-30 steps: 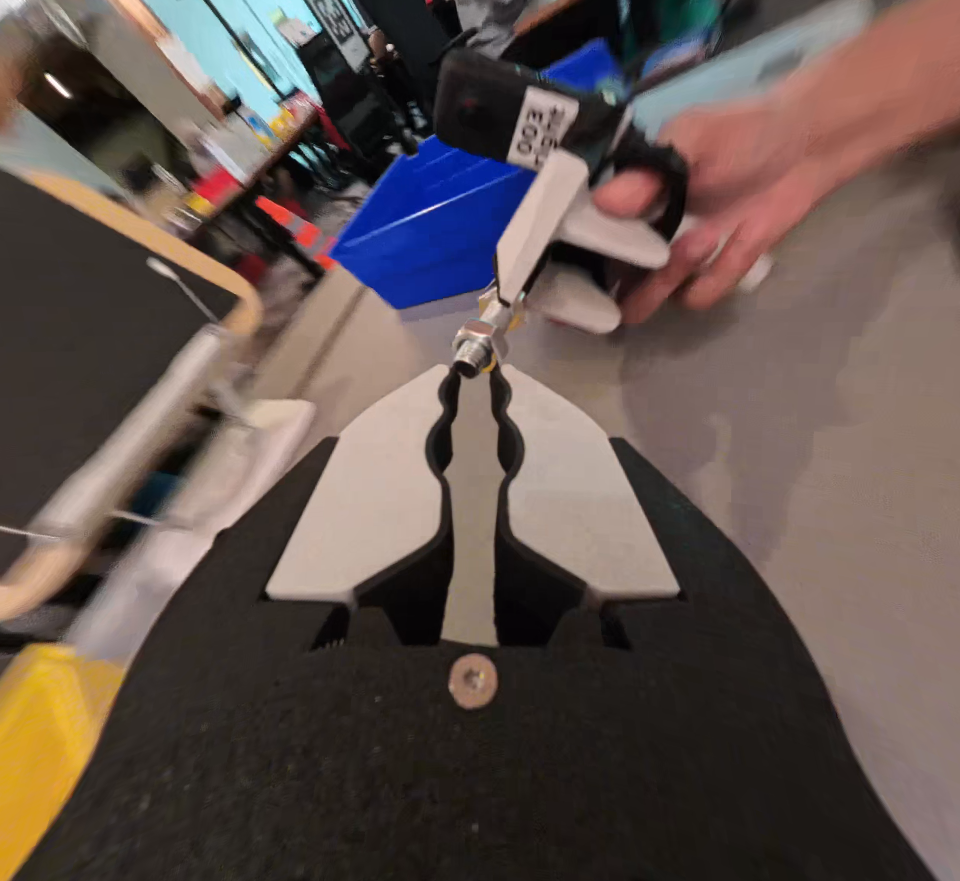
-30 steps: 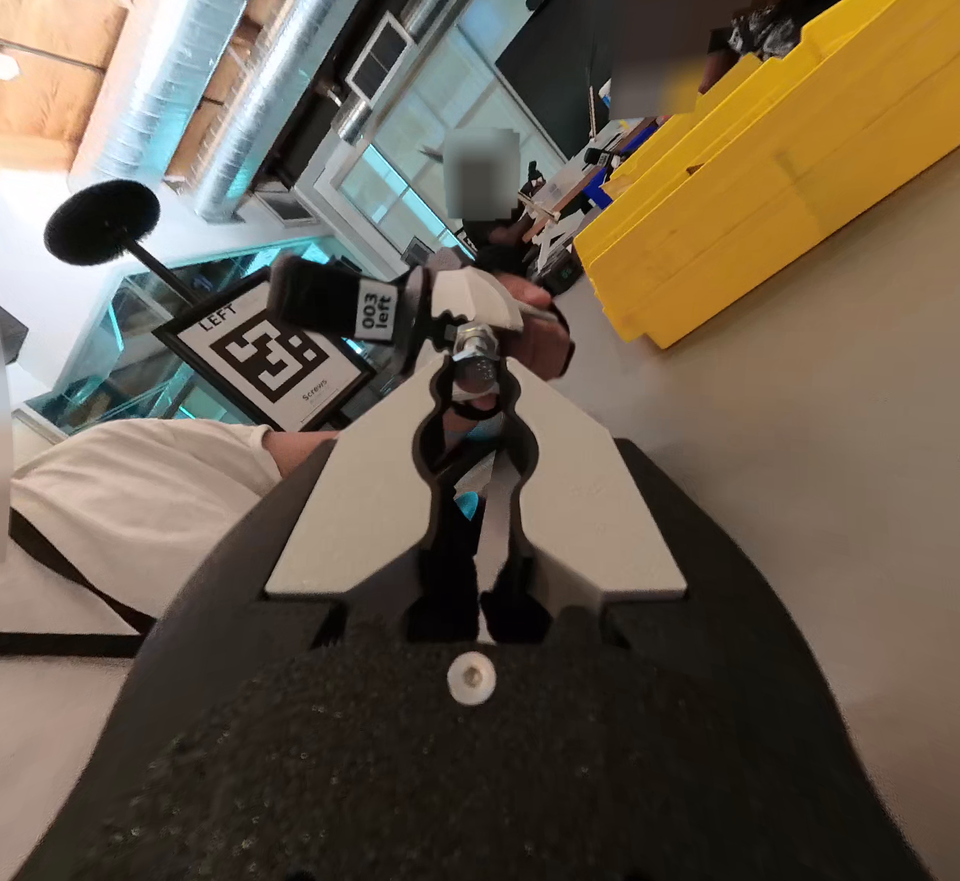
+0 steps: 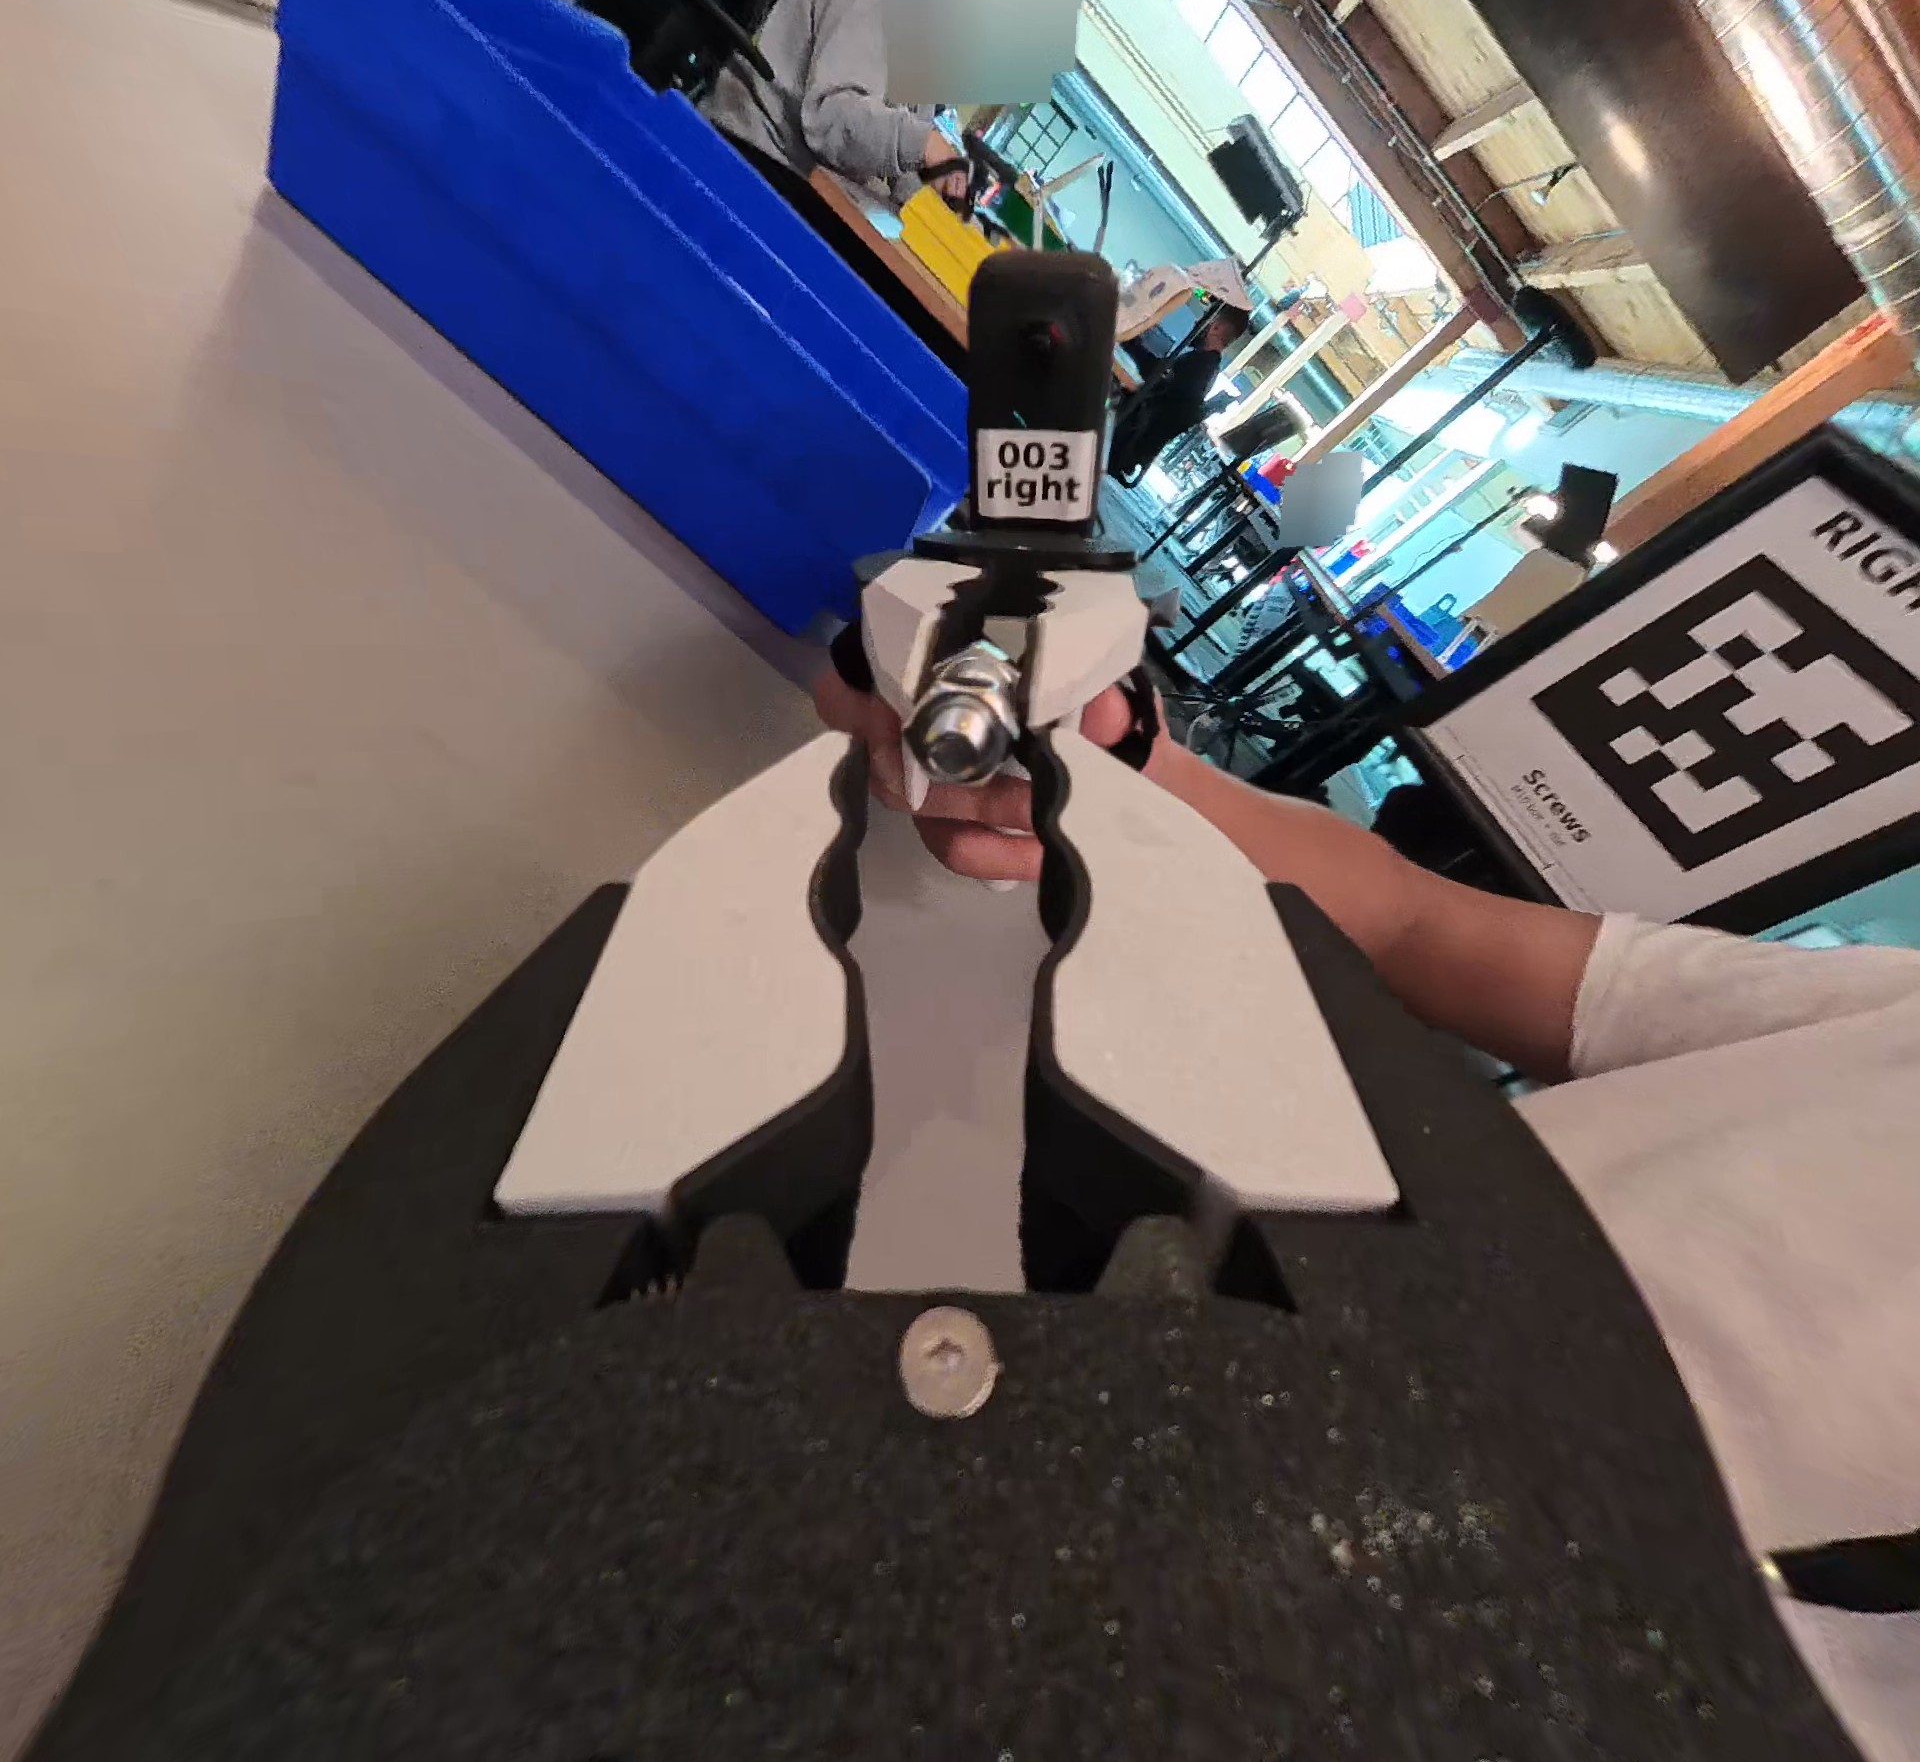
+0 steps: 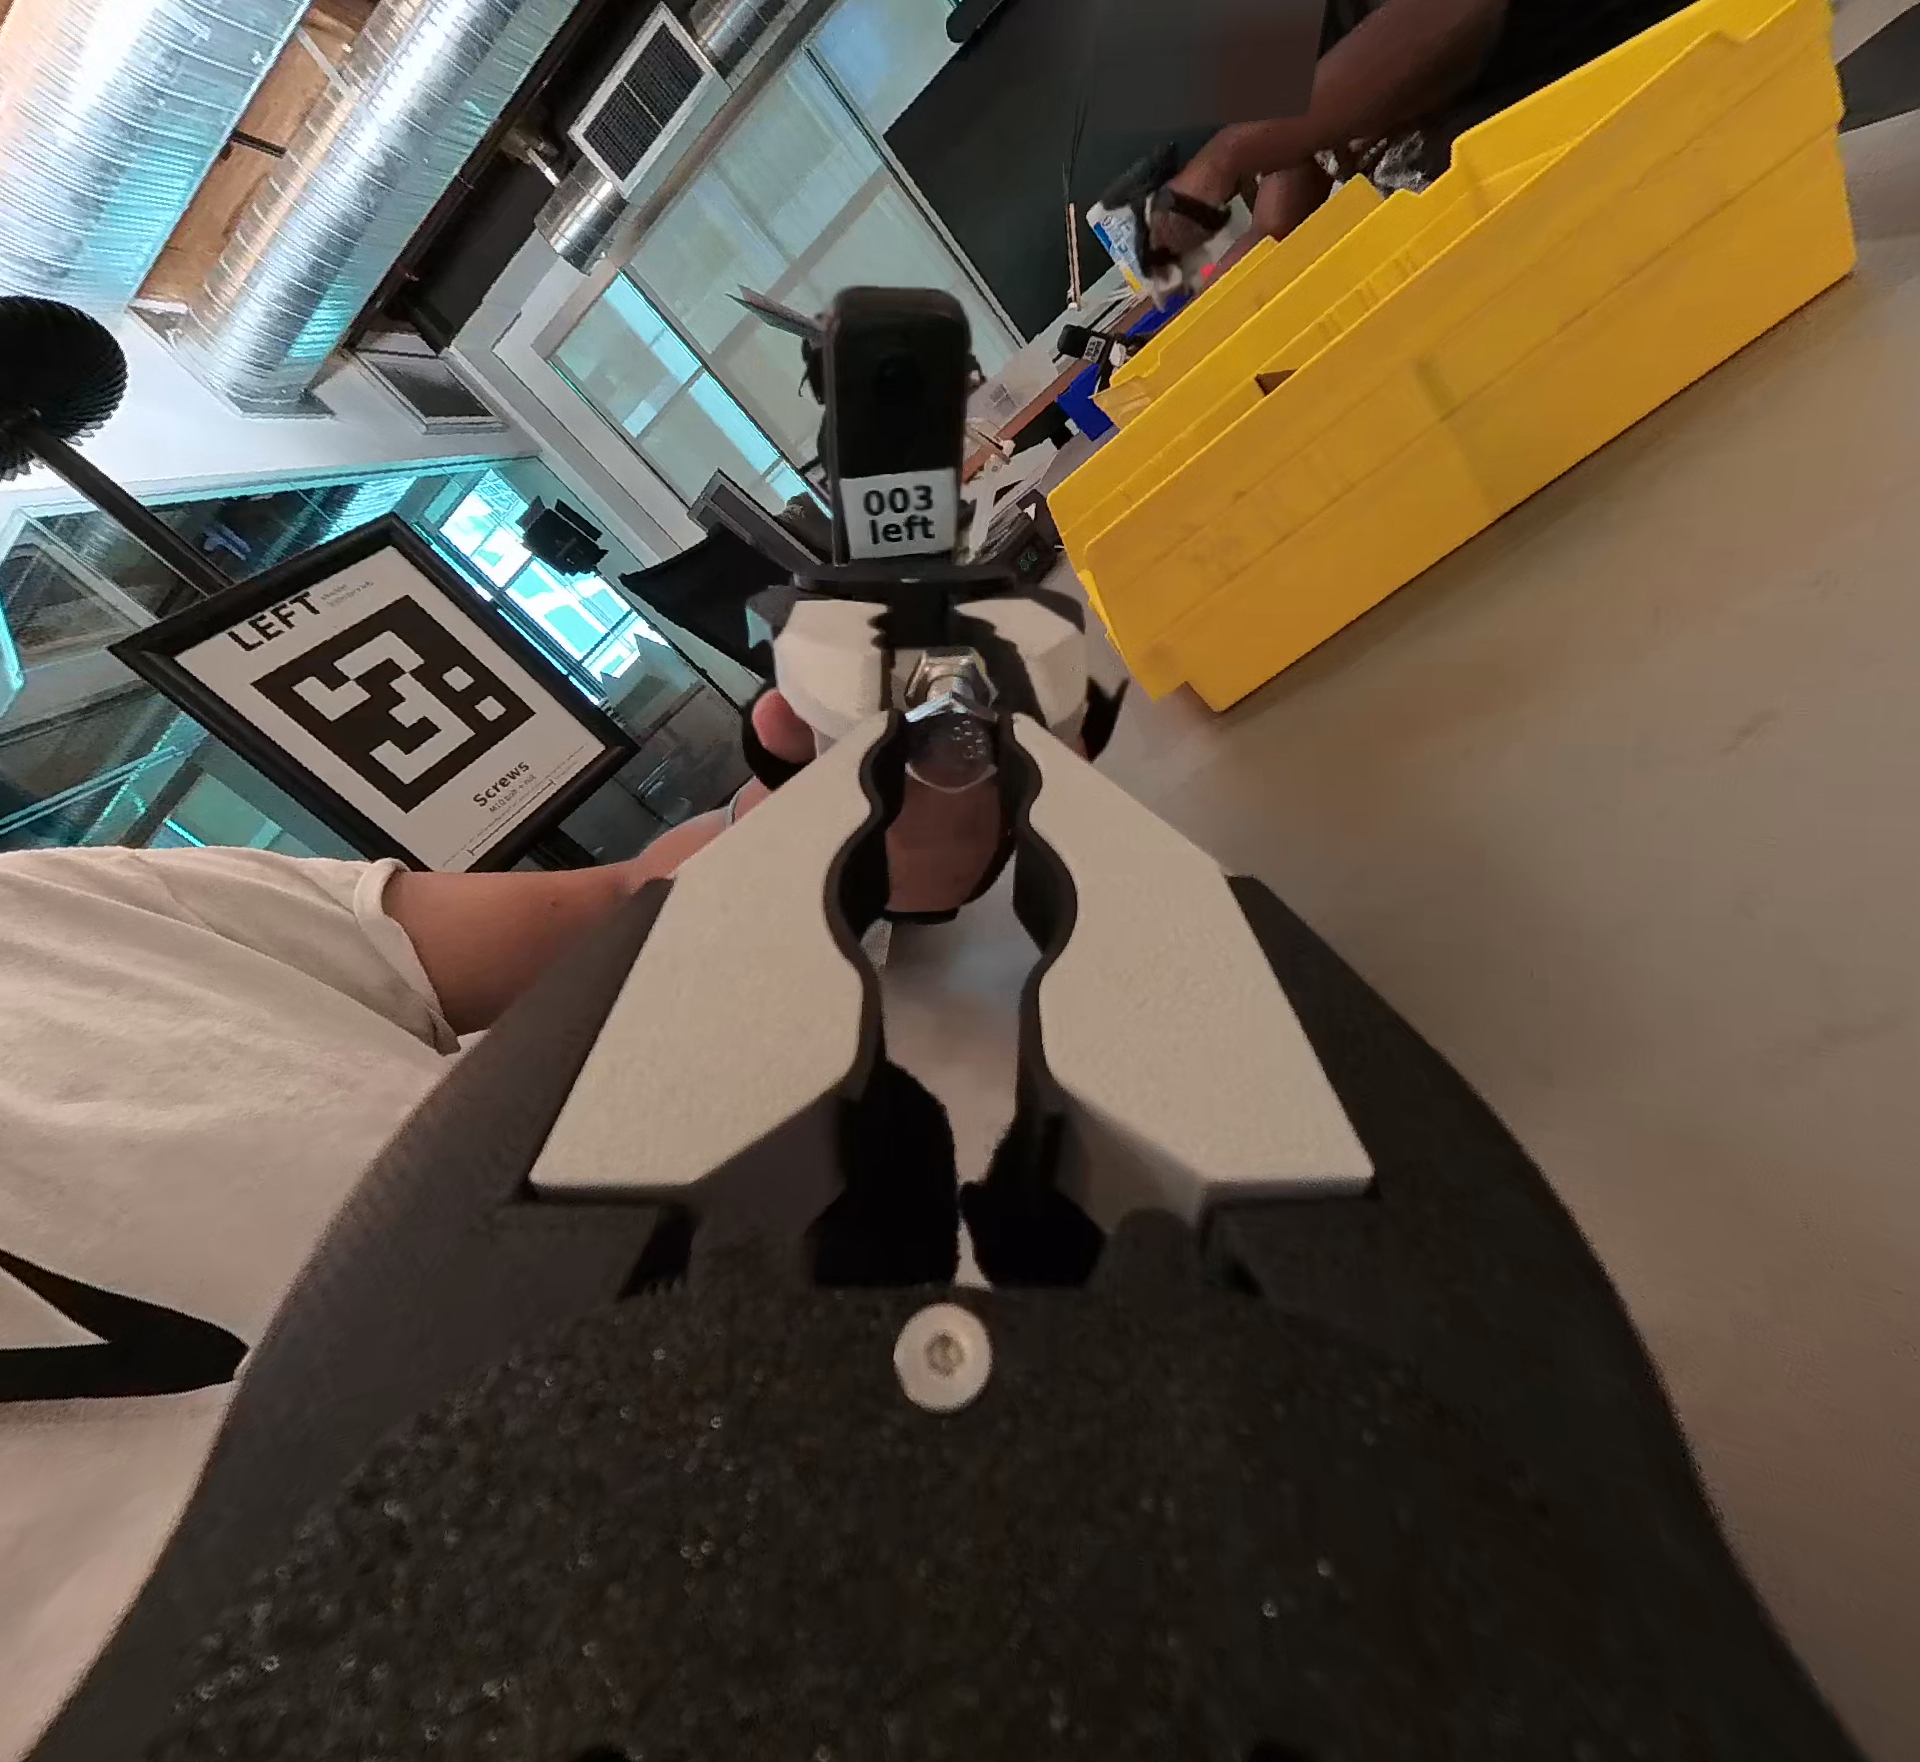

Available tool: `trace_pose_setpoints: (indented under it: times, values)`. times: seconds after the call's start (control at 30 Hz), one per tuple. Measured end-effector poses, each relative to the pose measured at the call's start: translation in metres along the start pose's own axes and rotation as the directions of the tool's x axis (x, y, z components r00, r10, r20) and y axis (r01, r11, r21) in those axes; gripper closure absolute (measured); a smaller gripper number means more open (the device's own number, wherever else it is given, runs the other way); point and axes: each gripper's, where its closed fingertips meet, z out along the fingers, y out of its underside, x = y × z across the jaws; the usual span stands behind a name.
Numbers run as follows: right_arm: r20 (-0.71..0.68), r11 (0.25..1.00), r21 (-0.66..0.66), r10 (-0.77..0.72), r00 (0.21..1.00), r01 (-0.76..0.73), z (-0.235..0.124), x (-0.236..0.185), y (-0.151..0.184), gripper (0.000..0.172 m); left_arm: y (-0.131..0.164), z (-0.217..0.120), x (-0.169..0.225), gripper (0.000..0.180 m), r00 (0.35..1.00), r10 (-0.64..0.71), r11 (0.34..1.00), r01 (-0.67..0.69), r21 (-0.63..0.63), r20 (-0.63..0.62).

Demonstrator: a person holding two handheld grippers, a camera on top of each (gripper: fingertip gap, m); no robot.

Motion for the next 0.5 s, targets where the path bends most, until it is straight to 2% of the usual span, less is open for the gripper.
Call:
trace_pose_setpoints:
  times: [0.17, 0.27, 0.33, 0.37, 0.4, 0.43, 0.5]
  values:
    - [-0.041, 0.999, -0.025, -0.031, 0.999, 0.03, 0.0013, 0.005, 0.0039, 0.155, 0.0022, 0.002, -0.0001, 0.162, 0.98, -0.175, 0.984, 0.178, 0.021, -0.097]
    - [-0.039, 0.999, -0.035, -0.033, 0.999, 0.031, 0.0005, 0.0055, 0.0047, 0.155, 0.0043, 0.0025, -0.0012, 0.162, 0.99, -0.115, 0.993, 0.117, 0.015, -0.078]
    - [-0.021, 0.999, -0.032, -0.014, 1.0, 0.013, 0.0002, 0.0038, 0.0051, 0.155, 0.0073, 0.0022, -0.0022, 0.162, 0.998, 0.068, 0.997, -0.068, -0.023, -0.012]
    - [-0.008, 1.0, -0.027, 0.001, 1.0, -0.001, 0.0002, 0.0024, 0.0046, 0.155, 0.0085, 0.0016, -0.0027, 0.163, 0.979, 0.203, 0.978, -0.201, -0.053, 0.031]
    - [0.003, 1.0, -0.024, 0.014, 1.0, -0.014, 0.0002, 0.0011, 0.0044, 0.155, 0.0097, 0.0008, -0.0039, 0.163, 0.933, 0.353, 0.933, -0.345, -0.097, 0.075]
    - [0.016, 0.999, -0.025, 0.028, 0.999, -0.028, 0.0005, -0.0001, 0.0047, 0.155, 0.0107, -0.0003, -0.0053, 0.163, 0.858, 0.501, 0.862, -0.484, -0.148, 0.113]
    - [0.057, 0.997, -0.026, 0.074, 0.996, -0.073, 0.001, -0.0035, 0.0053, 0.155, 0.0097, -0.0027, -0.0065, 0.163, 0.651, 0.741, 0.67, -0.705, -0.234, 0.163]
